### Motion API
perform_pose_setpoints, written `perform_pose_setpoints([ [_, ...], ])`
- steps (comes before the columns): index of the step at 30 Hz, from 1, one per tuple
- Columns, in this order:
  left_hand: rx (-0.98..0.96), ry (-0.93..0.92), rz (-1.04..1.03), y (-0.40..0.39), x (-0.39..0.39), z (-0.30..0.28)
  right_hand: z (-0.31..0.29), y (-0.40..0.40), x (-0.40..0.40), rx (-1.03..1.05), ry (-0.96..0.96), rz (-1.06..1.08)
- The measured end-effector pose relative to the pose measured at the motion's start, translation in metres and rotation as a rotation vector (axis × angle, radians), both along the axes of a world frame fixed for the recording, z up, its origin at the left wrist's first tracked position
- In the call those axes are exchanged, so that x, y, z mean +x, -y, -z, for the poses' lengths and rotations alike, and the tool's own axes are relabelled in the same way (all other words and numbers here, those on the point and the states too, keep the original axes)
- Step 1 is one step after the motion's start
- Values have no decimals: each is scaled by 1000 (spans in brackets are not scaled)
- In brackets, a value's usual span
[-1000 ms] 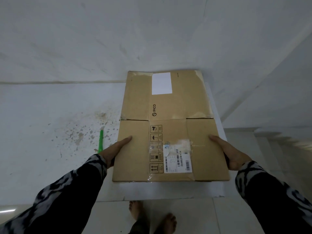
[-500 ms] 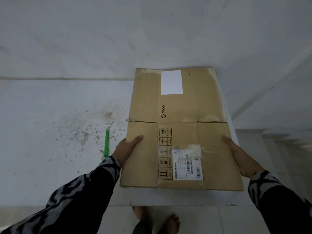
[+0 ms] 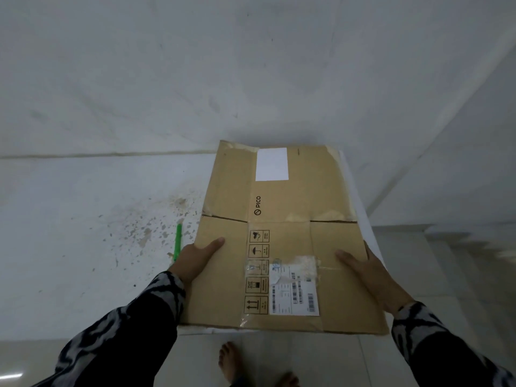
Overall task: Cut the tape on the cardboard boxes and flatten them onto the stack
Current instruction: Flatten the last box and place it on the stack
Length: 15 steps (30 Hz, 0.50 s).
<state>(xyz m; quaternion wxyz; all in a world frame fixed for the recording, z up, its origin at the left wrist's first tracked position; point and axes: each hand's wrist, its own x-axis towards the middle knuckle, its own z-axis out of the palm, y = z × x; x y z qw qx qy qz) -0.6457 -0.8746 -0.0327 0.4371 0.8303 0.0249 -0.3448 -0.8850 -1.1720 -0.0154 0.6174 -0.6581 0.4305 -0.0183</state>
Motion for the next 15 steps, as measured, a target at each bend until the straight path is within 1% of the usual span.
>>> perform_pose_setpoints([
  [2,43,-17,2,-10,-13,-4,-1,-8,-13,-1,-28,14],
  [4,44,16,-3,-18,-26,-9,-3,-17,-23,-20,-40,28],
  [9,39,77,-2,-40,-45,-27,-19,-46,-43,-80,-9,34],
  [12,18,93,27,-60,-48,-36,-33,-74,-52,-84,13,59],
  [15,-42,94,43,-89,-47,-43,-44,-112,-58,-93,22,99],
])
